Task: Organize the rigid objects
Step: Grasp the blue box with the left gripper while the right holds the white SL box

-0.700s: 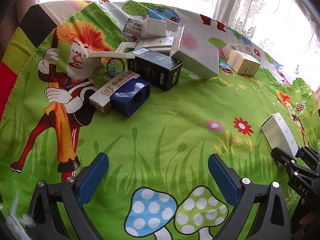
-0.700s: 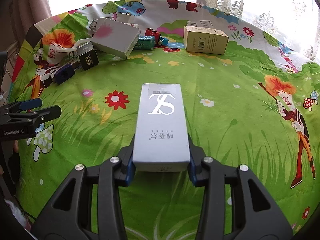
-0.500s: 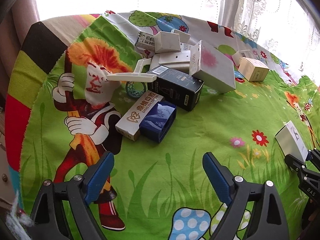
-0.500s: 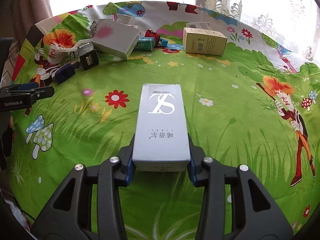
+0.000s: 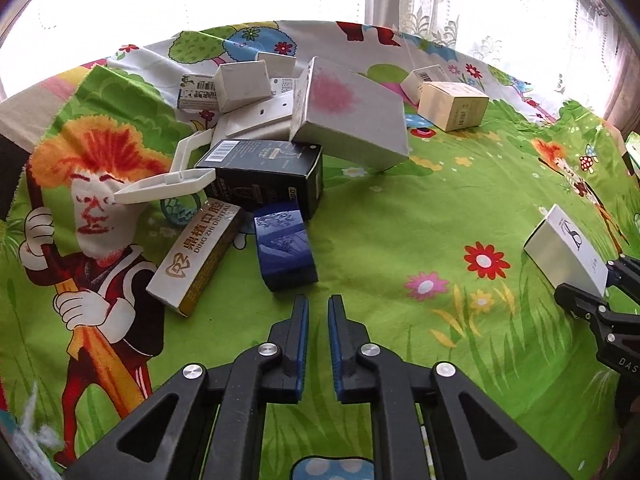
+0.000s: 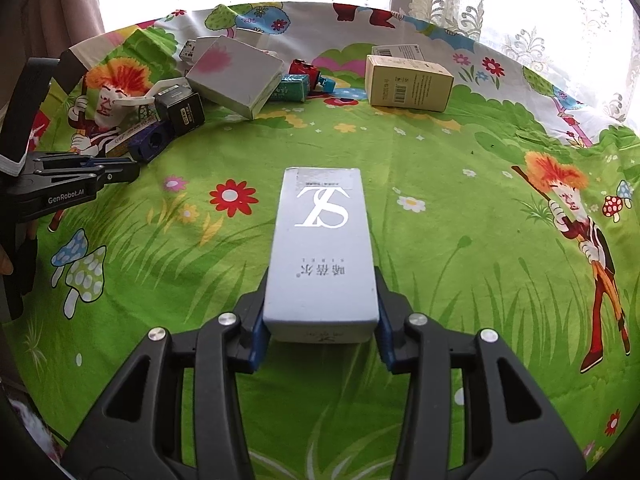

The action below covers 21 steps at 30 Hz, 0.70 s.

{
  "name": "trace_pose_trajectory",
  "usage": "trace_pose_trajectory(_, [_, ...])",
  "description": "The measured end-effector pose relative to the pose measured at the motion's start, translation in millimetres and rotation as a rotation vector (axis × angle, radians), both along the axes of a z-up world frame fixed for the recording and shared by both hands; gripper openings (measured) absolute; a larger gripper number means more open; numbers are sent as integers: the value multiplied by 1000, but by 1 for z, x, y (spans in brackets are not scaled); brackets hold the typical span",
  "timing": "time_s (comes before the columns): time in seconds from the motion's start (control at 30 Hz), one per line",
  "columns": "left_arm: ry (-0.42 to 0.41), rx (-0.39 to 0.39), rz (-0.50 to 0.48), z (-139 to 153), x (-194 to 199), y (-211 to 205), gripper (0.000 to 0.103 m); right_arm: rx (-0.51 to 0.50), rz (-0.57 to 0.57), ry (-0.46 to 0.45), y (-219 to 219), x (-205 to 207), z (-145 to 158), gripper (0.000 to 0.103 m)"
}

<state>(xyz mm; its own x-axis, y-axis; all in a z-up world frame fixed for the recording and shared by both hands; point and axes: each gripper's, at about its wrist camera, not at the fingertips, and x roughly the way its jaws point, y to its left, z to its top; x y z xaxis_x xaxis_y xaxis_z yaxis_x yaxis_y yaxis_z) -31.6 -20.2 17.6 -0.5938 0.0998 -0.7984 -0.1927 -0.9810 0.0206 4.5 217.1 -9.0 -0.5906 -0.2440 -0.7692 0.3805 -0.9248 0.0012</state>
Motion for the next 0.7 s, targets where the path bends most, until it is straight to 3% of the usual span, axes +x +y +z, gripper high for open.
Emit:
trace_pose_trajectory(0.13, [-11,61,-10,1,5,9,13,-1,0,0,0,0,0,48])
trace_pose_trajectory(0.23, [-34,91,82,-2,-4,0,19,2,-2,1,0,0,0,49])
trace_pose_trajectory(0.33, [-37,122,131,-2,-11,-9,34,4,-6,0,1,-1,0,51])
trace_pose_trajectory(0.4, [-35,91,143,-4,-15,-8,55,6,-6,0,0,-1,0,52])
trace_pose_trajectory(0.47, [-29,38,170,-7,-24,-6,66,8,-5,1,1,-1,0,53])
trace_pose_trajectory(0.63, [-26,59,179,-8,-47,-7,66,8,-5,0,1,-1,0,55])
trace_pose_trajectory(0.67, [-23,59,169,-7,-50,-5,59,9,-6,0,1,-1,0,55])
trace_pose_trajectory(0.7, [-19,49,161,-7,-51,-3,43,8,-6,0,1,-1,0,55])
